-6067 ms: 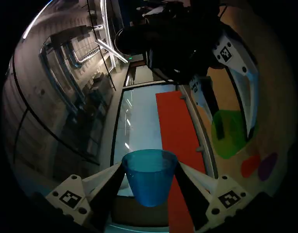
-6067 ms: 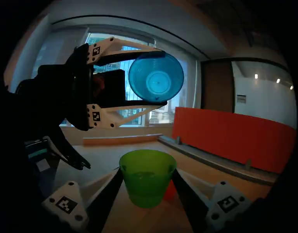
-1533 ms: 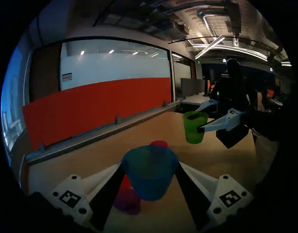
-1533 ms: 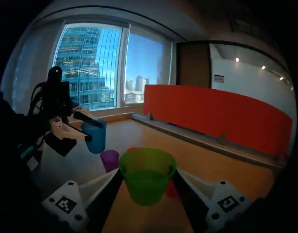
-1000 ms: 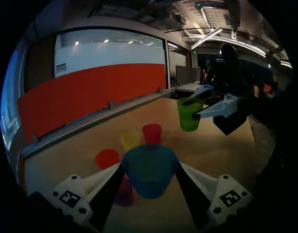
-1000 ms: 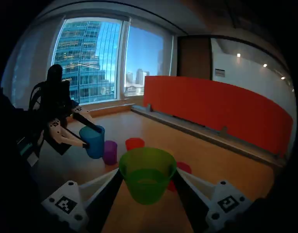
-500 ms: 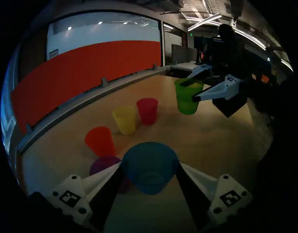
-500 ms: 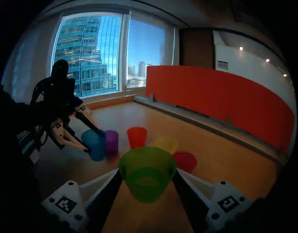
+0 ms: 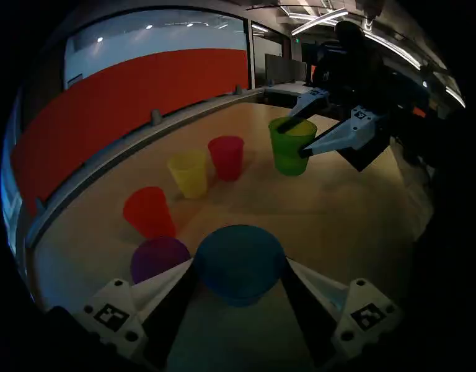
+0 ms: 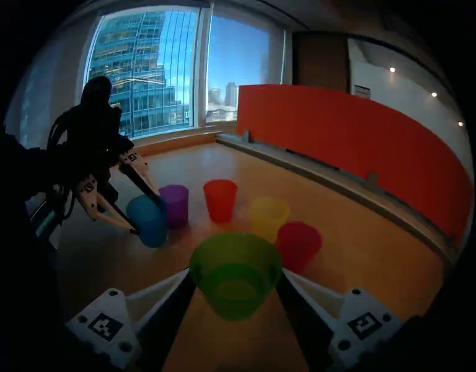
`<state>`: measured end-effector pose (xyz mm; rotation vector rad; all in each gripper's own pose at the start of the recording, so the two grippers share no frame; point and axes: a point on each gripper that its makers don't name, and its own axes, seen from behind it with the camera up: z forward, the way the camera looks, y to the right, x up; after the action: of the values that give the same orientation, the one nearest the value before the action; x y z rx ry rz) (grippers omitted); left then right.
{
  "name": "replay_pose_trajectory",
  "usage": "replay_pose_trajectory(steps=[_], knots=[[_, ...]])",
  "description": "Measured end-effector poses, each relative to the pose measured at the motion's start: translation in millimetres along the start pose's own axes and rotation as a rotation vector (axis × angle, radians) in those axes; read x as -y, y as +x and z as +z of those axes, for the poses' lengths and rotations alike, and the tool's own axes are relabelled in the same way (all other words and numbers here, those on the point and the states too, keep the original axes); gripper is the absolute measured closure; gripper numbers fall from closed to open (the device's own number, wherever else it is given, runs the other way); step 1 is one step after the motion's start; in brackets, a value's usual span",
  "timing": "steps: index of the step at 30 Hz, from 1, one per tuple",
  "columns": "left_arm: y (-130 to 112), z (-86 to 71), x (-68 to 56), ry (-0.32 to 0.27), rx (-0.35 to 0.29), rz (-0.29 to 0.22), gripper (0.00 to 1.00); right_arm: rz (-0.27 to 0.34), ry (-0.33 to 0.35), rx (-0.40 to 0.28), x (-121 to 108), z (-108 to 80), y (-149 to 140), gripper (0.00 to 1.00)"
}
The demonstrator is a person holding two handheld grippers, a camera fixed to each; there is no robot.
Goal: Pour water
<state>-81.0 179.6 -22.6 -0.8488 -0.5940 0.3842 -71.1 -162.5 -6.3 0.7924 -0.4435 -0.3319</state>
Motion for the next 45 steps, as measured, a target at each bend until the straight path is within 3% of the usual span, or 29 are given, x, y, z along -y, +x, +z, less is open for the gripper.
replay_pose_trajectory(steps=[17, 40, 45], knots=[[-15.2, 6.5, 0.7, 0.012, 0.030, 0.023, 0.12, 0.005, 0.001, 0.052, 1.6, 8.2, -25.7, 0.11], [-33.2, 7.2, 0.9, 0.017, 0.048, 0.014, 0.12, 0.013, 0.005, 0.088, 7.2, 14.5, -46.4, 0.10], [-33.8, 4.8, 1.8, 0.016, 0.046, 0.008, 0.07, 0.013, 0.002, 0.096, 8.1, 15.4, -50.1, 0.11]])
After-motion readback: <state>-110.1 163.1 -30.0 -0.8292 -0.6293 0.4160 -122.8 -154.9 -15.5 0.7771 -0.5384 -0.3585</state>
